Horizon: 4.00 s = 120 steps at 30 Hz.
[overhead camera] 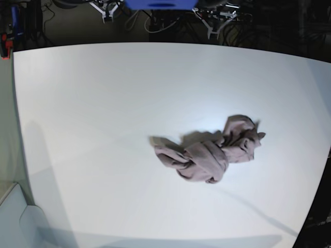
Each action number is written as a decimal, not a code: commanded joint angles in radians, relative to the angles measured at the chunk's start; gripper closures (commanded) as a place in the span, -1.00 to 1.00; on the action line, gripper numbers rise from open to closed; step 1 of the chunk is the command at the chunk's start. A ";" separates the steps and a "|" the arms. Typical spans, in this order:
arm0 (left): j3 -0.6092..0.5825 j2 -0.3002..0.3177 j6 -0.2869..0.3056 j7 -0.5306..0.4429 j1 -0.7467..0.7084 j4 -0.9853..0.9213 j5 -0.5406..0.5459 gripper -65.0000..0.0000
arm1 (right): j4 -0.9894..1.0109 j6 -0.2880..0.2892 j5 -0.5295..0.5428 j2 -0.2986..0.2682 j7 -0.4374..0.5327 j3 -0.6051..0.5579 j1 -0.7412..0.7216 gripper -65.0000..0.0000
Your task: Layout the t-shirt on the table in an organized manner, then fold the t-shirt properly
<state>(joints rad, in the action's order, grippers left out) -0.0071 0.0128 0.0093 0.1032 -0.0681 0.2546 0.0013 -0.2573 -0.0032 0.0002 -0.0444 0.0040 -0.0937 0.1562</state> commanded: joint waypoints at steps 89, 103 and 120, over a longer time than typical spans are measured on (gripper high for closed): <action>-0.021 -0.099 -0.013 0.381 -0.194 1.758 0.007 -0.34 | -1.770 0.009 0.361 -0.229 -0.609 -0.053 0.144 0.51; 0.229 -0.113 -0.006 0.424 0.104 1.412 0.156 -0.34 | -1.750 0.009 0.361 -0.229 -0.609 -0.025 0.151 0.51; 0.224 -0.115 -0.006 0.415 0.293 1.104 0.162 -0.34 | -1.737 0.009 0.361 -0.229 -0.609 -0.025 0.154 0.51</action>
<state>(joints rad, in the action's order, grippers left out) 0.2199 -0.1001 -0.0002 0.5423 0.1944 1.3418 0.1589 -1.9789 0.0036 0.3561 -0.2687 -0.6285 -0.1226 0.3161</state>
